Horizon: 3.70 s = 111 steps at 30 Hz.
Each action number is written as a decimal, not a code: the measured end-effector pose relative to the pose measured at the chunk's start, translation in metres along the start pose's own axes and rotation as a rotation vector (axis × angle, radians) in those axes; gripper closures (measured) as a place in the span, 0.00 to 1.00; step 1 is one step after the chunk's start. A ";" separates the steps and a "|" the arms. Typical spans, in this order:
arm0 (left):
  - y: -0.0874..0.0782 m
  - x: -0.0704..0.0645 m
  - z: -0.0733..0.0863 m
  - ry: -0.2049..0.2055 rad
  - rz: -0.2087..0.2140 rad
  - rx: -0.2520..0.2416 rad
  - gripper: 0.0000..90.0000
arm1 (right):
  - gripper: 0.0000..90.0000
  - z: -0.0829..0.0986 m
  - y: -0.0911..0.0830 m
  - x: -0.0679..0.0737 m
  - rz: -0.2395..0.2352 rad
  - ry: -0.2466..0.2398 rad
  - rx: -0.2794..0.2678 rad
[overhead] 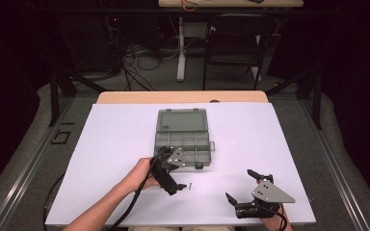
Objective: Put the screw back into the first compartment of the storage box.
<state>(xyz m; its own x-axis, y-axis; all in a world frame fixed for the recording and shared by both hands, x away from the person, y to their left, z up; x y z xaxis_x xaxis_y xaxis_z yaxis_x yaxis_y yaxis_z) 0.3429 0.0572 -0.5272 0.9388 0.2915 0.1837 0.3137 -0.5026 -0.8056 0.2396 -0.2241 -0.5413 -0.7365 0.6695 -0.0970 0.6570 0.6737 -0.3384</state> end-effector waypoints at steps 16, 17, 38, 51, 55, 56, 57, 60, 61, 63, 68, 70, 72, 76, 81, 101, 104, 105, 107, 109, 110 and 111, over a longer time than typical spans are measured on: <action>0.024 -0.018 -0.004 0.044 0.057 0.028 0.12 | 0.00 0.000 0.000 0.000 -0.004 -0.002 0.007; 0.025 -0.019 -0.004 0.044 0.060 0.027 0.16 | 0.00 0.000 0.000 0.000 -0.004 -0.002 0.006; 0.035 -0.022 -0.003 0.113 0.177 0.038 0.72 | 0.00 0.001 0.001 0.000 -0.010 -0.005 0.026; 0.036 -0.020 -0.002 0.093 0.176 0.016 0.75 | 0.00 0.001 0.001 0.000 -0.011 -0.006 0.029; 0.034 -0.020 -0.002 0.088 0.174 0.016 0.75 | 0.00 0.001 0.001 0.000 -0.011 -0.006 0.028; 0.033 -0.019 -0.002 0.090 0.174 0.013 0.75 | 0.00 0.001 0.001 0.001 -0.009 -0.006 0.026; 0.033 -0.018 -0.001 0.083 0.171 0.008 0.75 | 0.00 0.001 0.001 0.001 -0.007 -0.006 0.020; 0.029 -0.016 0.000 0.078 0.166 0.009 0.75 | 0.00 0.001 0.001 0.001 -0.007 -0.006 0.020; 0.028 -0.015 0.001 0.075 0.166 0.008 0.75 | 0.00 0.001 0.001 0.001 -0.005 -0.006 0.018; 0.025 -0.013 0.001 0.068 0.158 0.003 0.75 | 0.00 0.001 0.001 0.000 -0.011 -0.006 0.028; 0.017 -0.008 0.004 0.062 0.143 -0.002 0.75 | 0.00 0.001 0.001 0.000 -0.007 -0.006 0.031; 0.014 -0.005 0.004 0.059 0.135 -0.001 0.75 | 0.00 0.001 0.001 0.000 -0.007 -0.006 0.031; 0.011 -0.003 0.005 0.052 0.131 -0.005 0.75 | 0.00 0.001 0.001 0.001 -0.009 -0.006 0.030; 0.006 0.001 0.007 0.045 0.117 -0.007 0.75 | 0.00 0.001 0.001 0.001 -0.009 -0.005 0.030; 0.000 0.005 0.010 0.031 0.102 -0.010 0.75 | 0.00 0.001 0.001 0.001 -0.009 -0.005 0.030; -0.037 0.033 0.026 -0.048 0.036 -0.026 0.75 | 0.00 0.001 0.002 0.000 0.002 -0.002 0.039; -0.043 0.040 0.028 -0.056 0.015 -0.020 0.75 | 0.00 0.001 0.002 0.000 0.001 -0.001 0.036; -0.045 0.043 0.028 -0.061 0.010 -0.019 0.75 | 0.00 0.001 0.002 0.000 0.003 -0.001 0.039; -0.049 0.048 0.028 -0.068 -0.006 -0.023 0.75 | 0.00 0.001 0.001 0.000 0.001 -0.001 0.036; -0.053 0.055 0.029 -0.078 -0.022 -0.023 0.75 | 0.00 0.001 0.001 0.000 0.001 -0.004 0.036; -0.055 0.059 0.029 -0.087 -0.031 -0.027 0.75 | 0.00 0.001 0.002 0.000 0.002 -0.004 0.036; -0.057 0.062 0.029 -0.097 -0.038 -0.027 0.75 | 0.00 0.001 0.002 0.000 0.003 -0.002 0.033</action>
<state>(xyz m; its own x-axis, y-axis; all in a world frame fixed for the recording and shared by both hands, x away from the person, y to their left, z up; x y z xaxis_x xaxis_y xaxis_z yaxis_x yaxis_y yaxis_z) 0.3793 0.1272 -0.4862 0.9082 0.3880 0.1572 0.3540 -0.5113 -0.7831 0.2410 -0.2229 -0.5431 -0.7349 0.6708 -0.1000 0.6536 0.6611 -0.3684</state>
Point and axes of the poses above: each handheld gripper's, and its own axes: y roughly forward along the jaws, z roughly out of its underside, x roughly to its left, the point moved 2 cm from there along y, roughly forward along the jaws, and after that the axes turned 8 degrees about -z, right-handed, at the moved point
